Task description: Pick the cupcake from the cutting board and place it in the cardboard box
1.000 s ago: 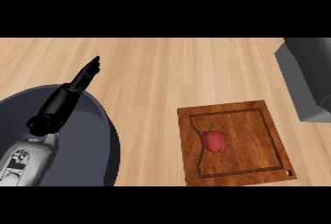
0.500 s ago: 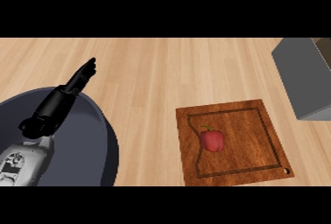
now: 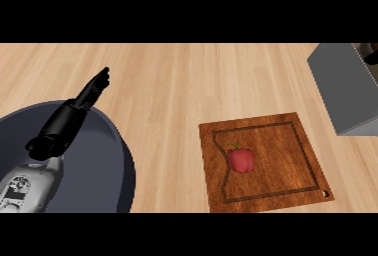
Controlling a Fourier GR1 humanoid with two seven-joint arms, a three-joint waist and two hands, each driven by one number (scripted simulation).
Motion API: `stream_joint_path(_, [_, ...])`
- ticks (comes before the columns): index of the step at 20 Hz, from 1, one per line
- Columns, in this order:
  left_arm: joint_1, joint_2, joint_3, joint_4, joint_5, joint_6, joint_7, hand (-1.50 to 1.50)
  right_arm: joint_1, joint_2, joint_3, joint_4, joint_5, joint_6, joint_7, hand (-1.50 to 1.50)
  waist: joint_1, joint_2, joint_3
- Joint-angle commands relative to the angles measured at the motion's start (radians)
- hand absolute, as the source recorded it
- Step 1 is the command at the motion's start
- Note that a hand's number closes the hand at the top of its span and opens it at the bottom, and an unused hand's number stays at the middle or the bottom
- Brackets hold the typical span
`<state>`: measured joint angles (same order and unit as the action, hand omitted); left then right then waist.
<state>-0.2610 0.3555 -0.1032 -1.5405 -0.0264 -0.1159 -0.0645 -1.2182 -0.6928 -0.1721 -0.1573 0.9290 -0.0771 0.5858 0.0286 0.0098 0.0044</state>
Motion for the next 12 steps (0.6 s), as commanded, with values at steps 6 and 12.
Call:
stream_joint_path(6, [0.046, -0.011, -0.001, -0.024, -0.002, -0.018, -0.017, 0.00, 0.055, -0.066, -0.075, 0.020, -0.090, 0.214, -0.175, -1.50, 0.011, 0.004, -0.002])
stream_joint_path(12, [0.047, -0.022, -0.005, -0.022, -0.019, -0.009, -0.020, 0.00, 0.086, -0.025, -0.168, -0.122, -0.187, -0.041, -0.350, -1.50, -0.001, -0.003, -0.001])
